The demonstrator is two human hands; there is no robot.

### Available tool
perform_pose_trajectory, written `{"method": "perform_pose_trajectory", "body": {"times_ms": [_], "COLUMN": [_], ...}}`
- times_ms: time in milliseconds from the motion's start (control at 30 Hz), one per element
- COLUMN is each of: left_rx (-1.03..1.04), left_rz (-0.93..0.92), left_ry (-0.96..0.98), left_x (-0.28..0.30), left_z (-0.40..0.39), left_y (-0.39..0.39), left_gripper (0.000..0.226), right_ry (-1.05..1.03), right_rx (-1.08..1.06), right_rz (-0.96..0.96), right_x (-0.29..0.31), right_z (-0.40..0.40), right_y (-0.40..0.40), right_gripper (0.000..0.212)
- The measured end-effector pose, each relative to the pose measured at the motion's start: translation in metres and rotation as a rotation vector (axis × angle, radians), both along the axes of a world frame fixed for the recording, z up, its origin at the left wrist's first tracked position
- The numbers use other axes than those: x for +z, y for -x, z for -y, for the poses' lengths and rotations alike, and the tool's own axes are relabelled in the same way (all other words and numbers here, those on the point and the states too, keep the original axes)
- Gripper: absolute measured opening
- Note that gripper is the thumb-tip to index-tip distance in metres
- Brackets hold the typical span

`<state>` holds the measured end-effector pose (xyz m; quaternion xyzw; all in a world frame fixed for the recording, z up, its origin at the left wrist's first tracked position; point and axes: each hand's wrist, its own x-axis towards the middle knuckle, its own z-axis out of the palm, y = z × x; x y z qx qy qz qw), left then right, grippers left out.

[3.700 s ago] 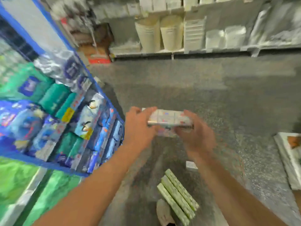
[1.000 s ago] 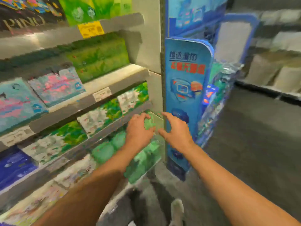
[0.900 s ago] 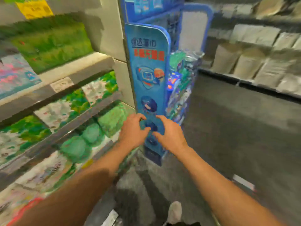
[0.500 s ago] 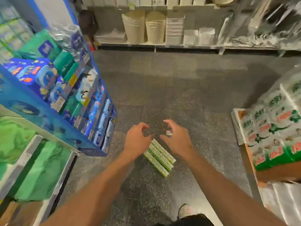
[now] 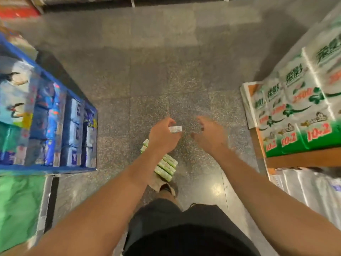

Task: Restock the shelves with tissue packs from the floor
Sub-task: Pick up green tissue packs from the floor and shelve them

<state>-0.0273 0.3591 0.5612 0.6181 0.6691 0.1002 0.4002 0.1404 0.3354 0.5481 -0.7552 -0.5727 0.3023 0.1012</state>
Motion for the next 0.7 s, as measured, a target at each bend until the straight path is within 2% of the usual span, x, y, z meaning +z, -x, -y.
{"method": "perform_pose_trajectory", "body": {"times_ms": [167, 367, 467, 567, 700], "left_rx": [-0.016, 0.027, 0.060, 0.108, 0.168], "left_rz": [-0.024, -0.059, -0.081, -0.087, -0.119], "left_ry": [0.072, 0.132, 0.204, 0.313, 0.391], "left_x": [-0.041, -0.128, -0.217, -0.326, -0.466], "left_z": [-0.074, -0.147, -0.184, -0.209, -0.217], "left_y": [0.005, 0.007, 0.004, -0.001, -0.006], "left_gripper": [0.048, 0.044, 0.047, 0.053, 0.055], "right_ry": [0.075, 0.180, 0.255, 0.314, 0.451], "right_rx": [-0.035, 0.000, 0.036, 0.150, 0.282], "right_rz": [0.006, 0.039, 0.034, 0.063, 0.140], "right_x": [-0.045, -0.158, -0.256, -0.380, -0.528], "right_z": [-0.063, -0.149, -0.196, -0.235, -0.265], "right_y": [0.011, 0.012, 0.011, 0.015, 0.019], "right_gripper": [0.066, 0.053, 0.057, 0.060, 0.078]}}
